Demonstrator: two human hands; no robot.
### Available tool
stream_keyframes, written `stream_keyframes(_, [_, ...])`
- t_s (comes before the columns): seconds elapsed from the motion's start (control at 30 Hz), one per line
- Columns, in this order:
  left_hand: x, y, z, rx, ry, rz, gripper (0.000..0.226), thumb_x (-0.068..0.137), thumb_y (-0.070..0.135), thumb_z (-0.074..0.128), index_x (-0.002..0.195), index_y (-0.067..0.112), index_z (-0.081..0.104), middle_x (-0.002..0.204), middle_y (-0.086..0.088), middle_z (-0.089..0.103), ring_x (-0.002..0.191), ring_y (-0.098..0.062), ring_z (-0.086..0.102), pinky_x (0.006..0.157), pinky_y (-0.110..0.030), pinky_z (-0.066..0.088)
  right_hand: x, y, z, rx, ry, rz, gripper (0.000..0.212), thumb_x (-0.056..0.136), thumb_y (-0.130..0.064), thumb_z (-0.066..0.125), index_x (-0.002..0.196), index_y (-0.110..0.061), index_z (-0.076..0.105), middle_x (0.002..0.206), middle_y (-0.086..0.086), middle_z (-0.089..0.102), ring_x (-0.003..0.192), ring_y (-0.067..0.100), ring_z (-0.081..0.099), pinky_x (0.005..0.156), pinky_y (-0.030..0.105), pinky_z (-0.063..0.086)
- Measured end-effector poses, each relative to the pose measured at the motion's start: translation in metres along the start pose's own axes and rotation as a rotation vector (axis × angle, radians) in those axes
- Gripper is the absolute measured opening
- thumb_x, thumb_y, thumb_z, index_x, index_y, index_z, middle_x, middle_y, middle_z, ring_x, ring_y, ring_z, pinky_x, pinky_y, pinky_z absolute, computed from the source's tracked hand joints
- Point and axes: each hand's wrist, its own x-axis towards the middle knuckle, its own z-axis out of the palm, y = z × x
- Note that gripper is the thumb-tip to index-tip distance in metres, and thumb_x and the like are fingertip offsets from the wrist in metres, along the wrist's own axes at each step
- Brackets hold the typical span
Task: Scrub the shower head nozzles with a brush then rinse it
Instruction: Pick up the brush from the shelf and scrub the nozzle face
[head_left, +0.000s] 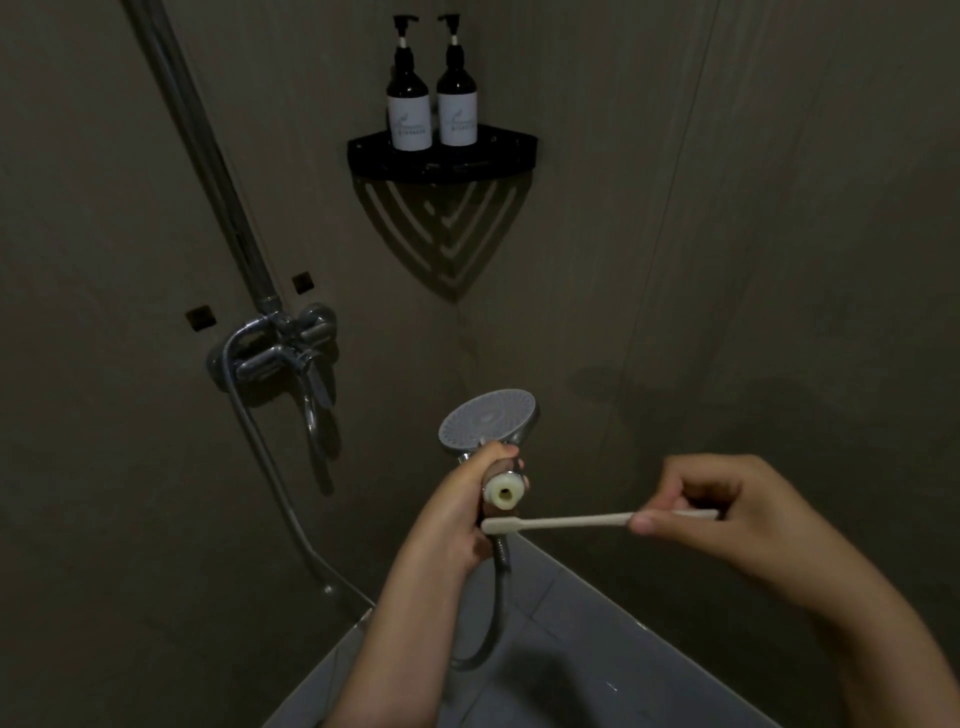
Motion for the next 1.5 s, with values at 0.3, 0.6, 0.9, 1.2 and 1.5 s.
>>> stream_keyframes(0.3, [0.002,0.000,-0.001,0.016,-0.018,0.028,0.048,0.085,0.014,0.057,0.037,0.013,0.062,0.070,-0.003,0.051,0.048,-0.008,0.040,0.032,-0.013,0.024,0.005,0.008,0.001,0.008,0.146,-0.029,0.050,0.056,-0.068,0.068,0.067,-0.019,0.067,0.064,0.018,0.055,0.058,0.018,0.046,0.053,0.024,0.035])
stream_keyframes(0.6, [0.005,0.000,-0.003,0.022,0.012,0.012,0.018,0.086,0.017,0.057,0.069,0.012,0.057,0.055,-0.003,0.053,0.035,-0.006,0.043,0.030,-0.010,0.026,0.004,0.005,0.001,0.056,0.174,-0.017,0.032,0.066,-0.044,0.078,0.061,-0.015,0.065,0.055,0.008,0.048,0.053,0.012,0.039,0.048,0.016,0.030])
stream_keyframes(0.9, [0.003,-0.002,-0.002,-0.009,0.014,0.004,0.031,0.082,0.014,0.062,0.051,0.013,0.065,0.071,-0.004,0.054,0.049,-0.009,0.047,0.033,-0.011,0.031,0.005,0.005,0.006,0.005,0.148,-0.019,0.042,0.063,-0.055,0.073,0.065,-0.014,0.066,0.059,0.021,0.051,0.055,0.020,0.042,0.051,0.030,0.032])
stream_keyframes(1.2, [-0.004,0.000,-0.002,-0.015,-0.025,0.070,0.013,0.085,0.014,0.057,0.074,0.009,0.062,0.068,-0.004,0.053,0.037,-0.005,0.051,0.032,-0.010,0.033,0.001,0.006,-0.003,0.044,0.376,-0.024,0.026,0.070,-0.033,0.066,0.066,-0.008,0.063,0.055,0.007,0.047,0.050,0.010,0.038,0.045,0.013,0.030])
stream_keyframes(1.5, [-0.013,-0.001,0.000,0.042,-0.055,0.210,0.019,0.083,0.012,0.060,0.100,0.006,0.065,0.060,-0.007,0.054,0.043,-0.010,0.054,0.038,-0.017,0.042,0.002,0.018,-0.012,0.115,0.468,0.059,0.033,0.074,-0.038,0.060,0.074,-0.006,0.061,0.050,-0.004,0.039,0.046,0.006,0.033,0.041,0.013,0.027])
